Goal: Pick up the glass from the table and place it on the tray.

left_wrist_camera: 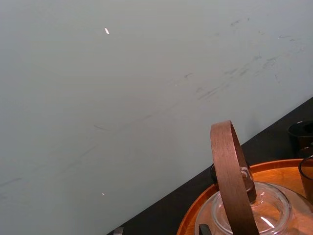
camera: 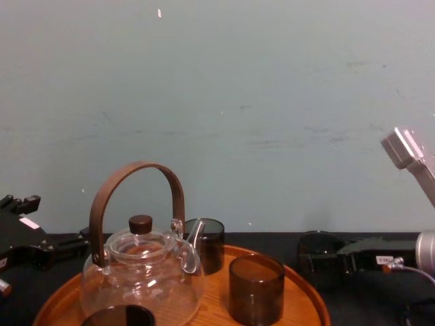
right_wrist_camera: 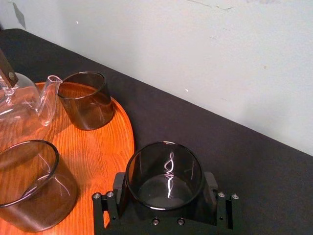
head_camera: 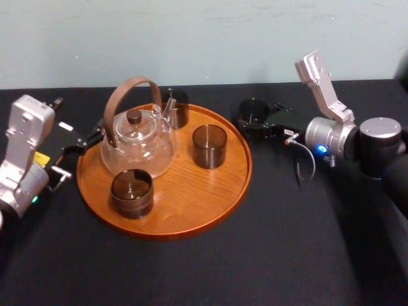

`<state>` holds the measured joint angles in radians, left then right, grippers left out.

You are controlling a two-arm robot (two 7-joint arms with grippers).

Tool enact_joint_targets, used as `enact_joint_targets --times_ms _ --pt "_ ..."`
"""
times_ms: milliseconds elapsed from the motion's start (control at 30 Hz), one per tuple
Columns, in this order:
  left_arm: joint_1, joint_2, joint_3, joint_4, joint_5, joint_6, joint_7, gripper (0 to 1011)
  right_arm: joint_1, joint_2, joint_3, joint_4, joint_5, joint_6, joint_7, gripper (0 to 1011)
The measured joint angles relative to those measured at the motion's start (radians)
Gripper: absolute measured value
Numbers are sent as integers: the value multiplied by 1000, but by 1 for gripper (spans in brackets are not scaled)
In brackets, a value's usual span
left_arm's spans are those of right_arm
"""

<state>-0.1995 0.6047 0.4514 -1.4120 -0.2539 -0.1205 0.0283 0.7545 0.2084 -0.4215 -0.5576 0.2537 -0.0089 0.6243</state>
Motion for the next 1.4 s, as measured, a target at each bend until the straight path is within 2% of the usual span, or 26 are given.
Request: enact_joint_targets --times_ms 367,800,1000,1400 --pt "0 0 0 0 0 0 0 1001 39 -29 8 77 -23 -25 10 1002" --pt "0 0 0 0 0 0 0 1002 40 -31 9 78 -34 -32 3 1002" --pt "0 0 0 0 0 0 0 1001 40 -31 8 78 -32 -31 3 906" --pt "0 0 0 0 0 0 0 1001 40 -31 8 79 -30 -30 5 906"
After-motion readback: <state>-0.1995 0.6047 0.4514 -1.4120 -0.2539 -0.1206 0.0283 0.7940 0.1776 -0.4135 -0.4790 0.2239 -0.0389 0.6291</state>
